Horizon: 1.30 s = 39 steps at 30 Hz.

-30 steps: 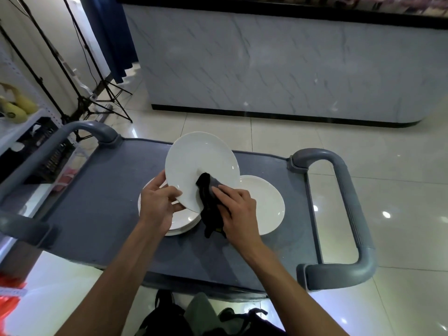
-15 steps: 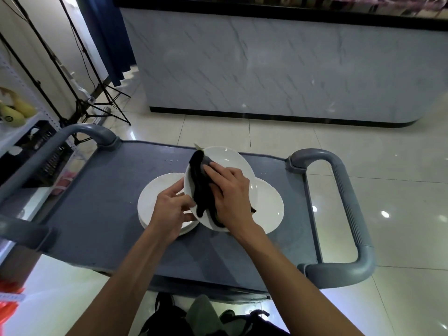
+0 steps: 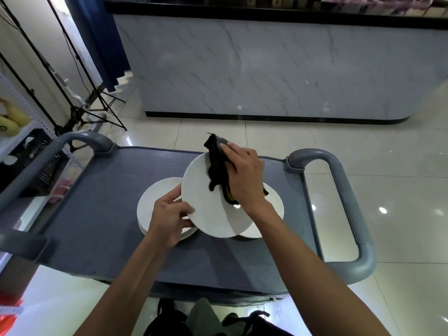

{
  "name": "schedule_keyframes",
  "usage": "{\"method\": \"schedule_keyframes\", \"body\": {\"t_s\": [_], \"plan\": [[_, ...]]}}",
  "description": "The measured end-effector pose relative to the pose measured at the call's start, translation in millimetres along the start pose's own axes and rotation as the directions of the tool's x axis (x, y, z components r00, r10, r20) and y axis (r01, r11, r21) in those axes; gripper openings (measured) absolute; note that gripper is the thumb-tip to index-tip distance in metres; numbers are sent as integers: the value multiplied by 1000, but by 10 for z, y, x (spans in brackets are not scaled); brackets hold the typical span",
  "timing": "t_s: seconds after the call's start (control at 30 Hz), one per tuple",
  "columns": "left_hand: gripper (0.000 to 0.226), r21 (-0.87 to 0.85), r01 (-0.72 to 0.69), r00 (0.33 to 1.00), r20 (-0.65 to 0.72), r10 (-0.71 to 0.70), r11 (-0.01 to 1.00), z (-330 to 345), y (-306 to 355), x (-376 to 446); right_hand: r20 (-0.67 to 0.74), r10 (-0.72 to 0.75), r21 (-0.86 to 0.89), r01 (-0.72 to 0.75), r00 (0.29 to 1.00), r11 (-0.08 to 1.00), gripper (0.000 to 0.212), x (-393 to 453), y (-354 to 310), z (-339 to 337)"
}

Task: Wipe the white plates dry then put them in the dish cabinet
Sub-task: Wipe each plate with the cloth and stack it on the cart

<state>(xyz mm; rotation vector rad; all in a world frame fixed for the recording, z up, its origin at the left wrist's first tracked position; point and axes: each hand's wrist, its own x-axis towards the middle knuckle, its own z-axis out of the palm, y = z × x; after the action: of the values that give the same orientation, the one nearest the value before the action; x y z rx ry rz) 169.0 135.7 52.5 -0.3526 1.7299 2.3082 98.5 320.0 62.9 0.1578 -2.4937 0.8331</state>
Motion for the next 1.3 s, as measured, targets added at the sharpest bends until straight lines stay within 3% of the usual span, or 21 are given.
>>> {"method": "schedule_keyframes", "body": {"t_s": [0.57, 0.9, 1.3], "plan": [[63, -127, -90, 990, -123, 75, 988, -294, 184, 255, 48, 201, 96, -205, 978, 974, 44, -263, 82, 174], [59, -147, -106, 991, -96, 92, 983, -619, 487, 557, 55, 119, 38, -121, 991, 992, 42, -548, -518, 558], [65, -123, -60, 996, 65, 68, 991, -1025, 647, 881, 35, 14, -1, -14, 999, 1000, 38, -204, -987, 911]]}}
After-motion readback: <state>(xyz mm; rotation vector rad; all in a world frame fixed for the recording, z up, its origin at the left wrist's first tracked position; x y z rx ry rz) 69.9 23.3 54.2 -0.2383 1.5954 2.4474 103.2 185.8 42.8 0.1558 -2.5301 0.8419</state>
